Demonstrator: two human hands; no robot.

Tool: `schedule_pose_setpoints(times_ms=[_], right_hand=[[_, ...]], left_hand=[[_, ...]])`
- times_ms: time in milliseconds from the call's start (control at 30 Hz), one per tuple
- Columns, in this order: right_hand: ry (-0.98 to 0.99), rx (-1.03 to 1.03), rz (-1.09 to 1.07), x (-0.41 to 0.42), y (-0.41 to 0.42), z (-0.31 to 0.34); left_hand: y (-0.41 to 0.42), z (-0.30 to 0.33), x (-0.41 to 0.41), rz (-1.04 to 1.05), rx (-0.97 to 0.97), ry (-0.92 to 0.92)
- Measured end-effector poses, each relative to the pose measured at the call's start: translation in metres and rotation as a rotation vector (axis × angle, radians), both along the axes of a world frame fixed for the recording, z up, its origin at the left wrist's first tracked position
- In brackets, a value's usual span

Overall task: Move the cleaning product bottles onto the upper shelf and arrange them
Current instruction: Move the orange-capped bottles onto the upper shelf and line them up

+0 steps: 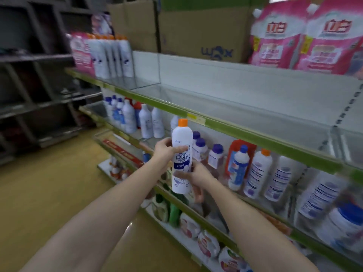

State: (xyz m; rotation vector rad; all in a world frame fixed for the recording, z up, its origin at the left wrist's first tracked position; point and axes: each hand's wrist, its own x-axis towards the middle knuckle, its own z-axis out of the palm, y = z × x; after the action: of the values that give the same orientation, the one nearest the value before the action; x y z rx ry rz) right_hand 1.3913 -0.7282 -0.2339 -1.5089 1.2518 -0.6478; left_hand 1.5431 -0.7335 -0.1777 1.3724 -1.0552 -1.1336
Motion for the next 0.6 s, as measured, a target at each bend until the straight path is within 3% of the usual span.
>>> schedule_pose_setpoints(times_ms=[267, 600], right_hand=[[0.009, -0.184, 0.054, 0.115, -0.066, 0.048], [-0.079, -0.33, 0.035, 0.264, -0.131, 0.103]], left_hand=[[-0.03, 0.05, 0.117, 0.123, -0.166, 0.053], [-0.097, 0.108, 0.26, 0.107, -0.293, -0.003]])
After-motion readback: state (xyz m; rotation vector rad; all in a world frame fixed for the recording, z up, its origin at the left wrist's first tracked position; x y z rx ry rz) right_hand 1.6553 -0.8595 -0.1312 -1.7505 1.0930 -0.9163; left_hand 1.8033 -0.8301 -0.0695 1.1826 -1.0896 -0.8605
